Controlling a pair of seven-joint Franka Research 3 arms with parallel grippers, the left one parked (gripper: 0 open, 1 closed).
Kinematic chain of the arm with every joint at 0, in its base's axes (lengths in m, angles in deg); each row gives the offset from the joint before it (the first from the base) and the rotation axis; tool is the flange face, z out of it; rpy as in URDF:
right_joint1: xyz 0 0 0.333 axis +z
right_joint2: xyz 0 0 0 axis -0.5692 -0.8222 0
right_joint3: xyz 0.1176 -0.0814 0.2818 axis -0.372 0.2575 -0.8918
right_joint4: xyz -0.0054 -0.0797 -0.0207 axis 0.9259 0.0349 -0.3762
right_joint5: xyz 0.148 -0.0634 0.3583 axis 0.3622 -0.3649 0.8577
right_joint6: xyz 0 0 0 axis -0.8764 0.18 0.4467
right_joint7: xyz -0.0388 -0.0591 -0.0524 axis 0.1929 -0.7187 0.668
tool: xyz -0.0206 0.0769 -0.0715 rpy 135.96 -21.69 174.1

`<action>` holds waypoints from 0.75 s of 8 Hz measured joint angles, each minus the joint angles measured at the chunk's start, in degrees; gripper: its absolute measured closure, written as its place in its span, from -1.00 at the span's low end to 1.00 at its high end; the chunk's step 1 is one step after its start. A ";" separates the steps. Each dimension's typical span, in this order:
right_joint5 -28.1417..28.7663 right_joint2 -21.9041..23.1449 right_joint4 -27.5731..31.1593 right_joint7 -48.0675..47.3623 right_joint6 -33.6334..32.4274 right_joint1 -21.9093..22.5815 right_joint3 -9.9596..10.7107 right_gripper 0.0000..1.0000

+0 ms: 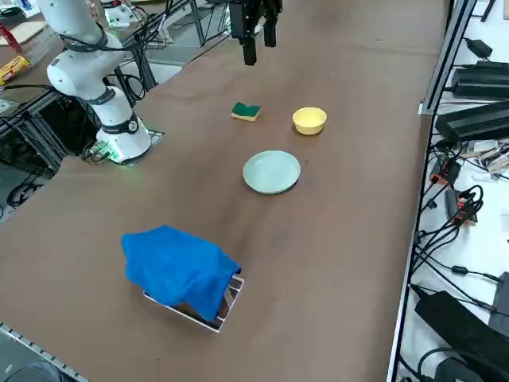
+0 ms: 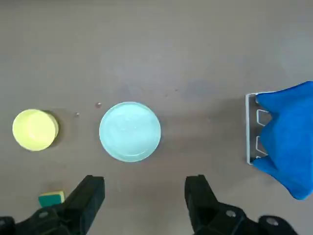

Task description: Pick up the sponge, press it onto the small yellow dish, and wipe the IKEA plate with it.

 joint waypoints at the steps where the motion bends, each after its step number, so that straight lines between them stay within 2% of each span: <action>1: 0.00 0.52 0.81 -0.54 -0.03 -1.18 -2.71 -1.00; 2: 0.02 0.85 1.21 -1.12 -0.14 -1.65 -4.30 -1.00; 3: 0.03 1.03 1.52 -1.45 -0.30 -1.76 -4.78 -1.00; 6: 0.29 1.03 1.78 -1.92 -1.27 -2.33 -4.88 -1.00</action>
